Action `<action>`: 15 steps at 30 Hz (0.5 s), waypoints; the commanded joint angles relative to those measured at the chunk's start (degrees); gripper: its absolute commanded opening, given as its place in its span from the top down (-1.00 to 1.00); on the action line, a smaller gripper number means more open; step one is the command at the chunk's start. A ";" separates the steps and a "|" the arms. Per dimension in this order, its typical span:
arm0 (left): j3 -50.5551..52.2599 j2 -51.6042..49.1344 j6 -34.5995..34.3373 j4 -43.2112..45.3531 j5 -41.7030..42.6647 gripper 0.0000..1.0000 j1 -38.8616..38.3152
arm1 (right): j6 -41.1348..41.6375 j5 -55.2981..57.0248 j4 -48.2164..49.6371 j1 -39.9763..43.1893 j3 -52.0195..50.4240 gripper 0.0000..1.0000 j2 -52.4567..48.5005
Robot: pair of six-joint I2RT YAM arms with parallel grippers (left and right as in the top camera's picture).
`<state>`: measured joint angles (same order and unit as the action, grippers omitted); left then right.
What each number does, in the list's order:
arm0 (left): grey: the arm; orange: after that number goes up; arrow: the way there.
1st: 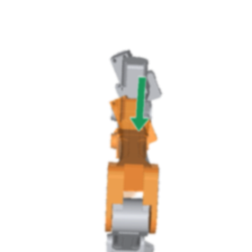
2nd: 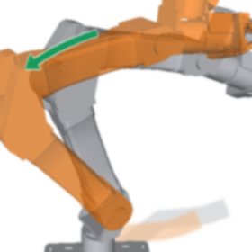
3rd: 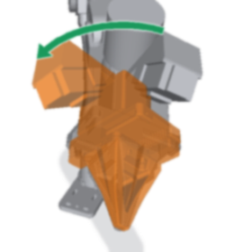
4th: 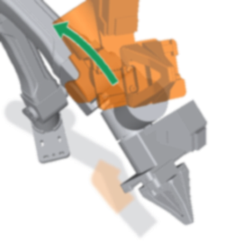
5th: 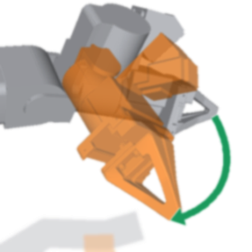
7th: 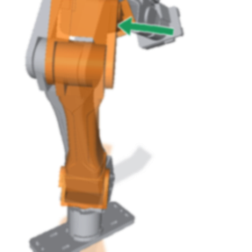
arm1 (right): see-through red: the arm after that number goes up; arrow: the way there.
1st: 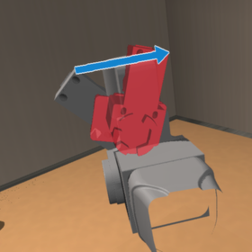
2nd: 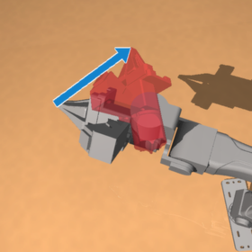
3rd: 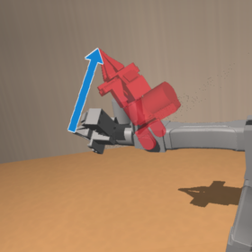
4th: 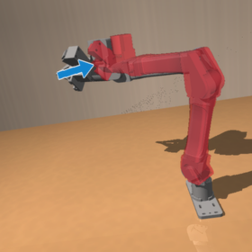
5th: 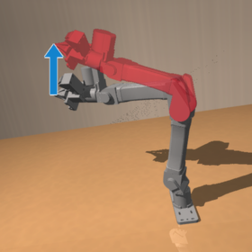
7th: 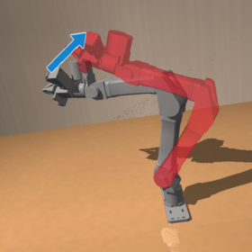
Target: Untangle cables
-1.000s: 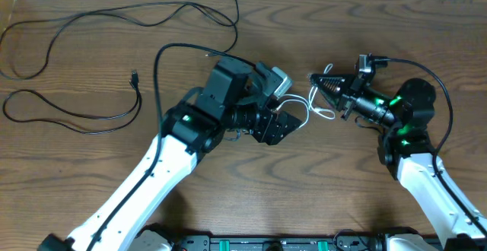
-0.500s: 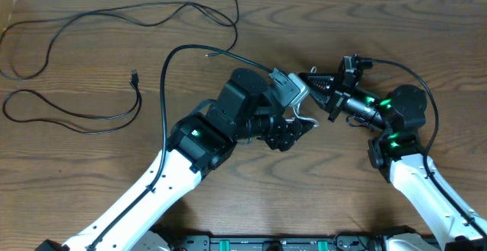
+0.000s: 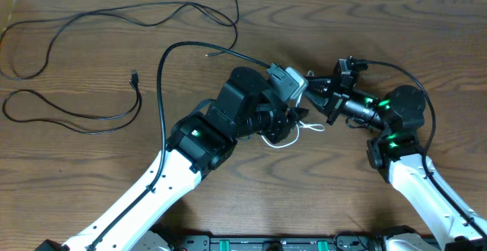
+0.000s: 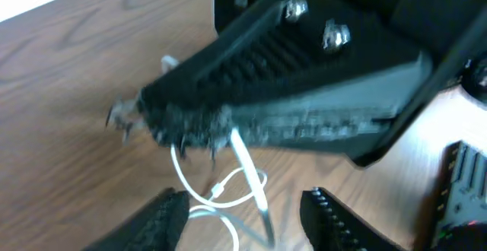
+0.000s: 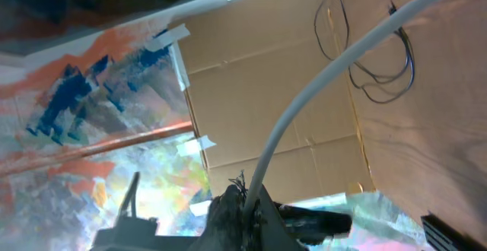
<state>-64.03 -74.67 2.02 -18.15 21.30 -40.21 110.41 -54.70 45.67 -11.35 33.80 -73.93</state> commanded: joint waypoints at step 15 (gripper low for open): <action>0.31 0.68 -0.61 0.70 1.79 0.85 0.17 | -1.73 -0.92 -0.37 -0.83 0.26 0.96 0.44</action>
<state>-64.03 -74.67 1.76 -17.93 22.61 -40.18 110.48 -55.33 45.50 -12.45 33.80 -73.93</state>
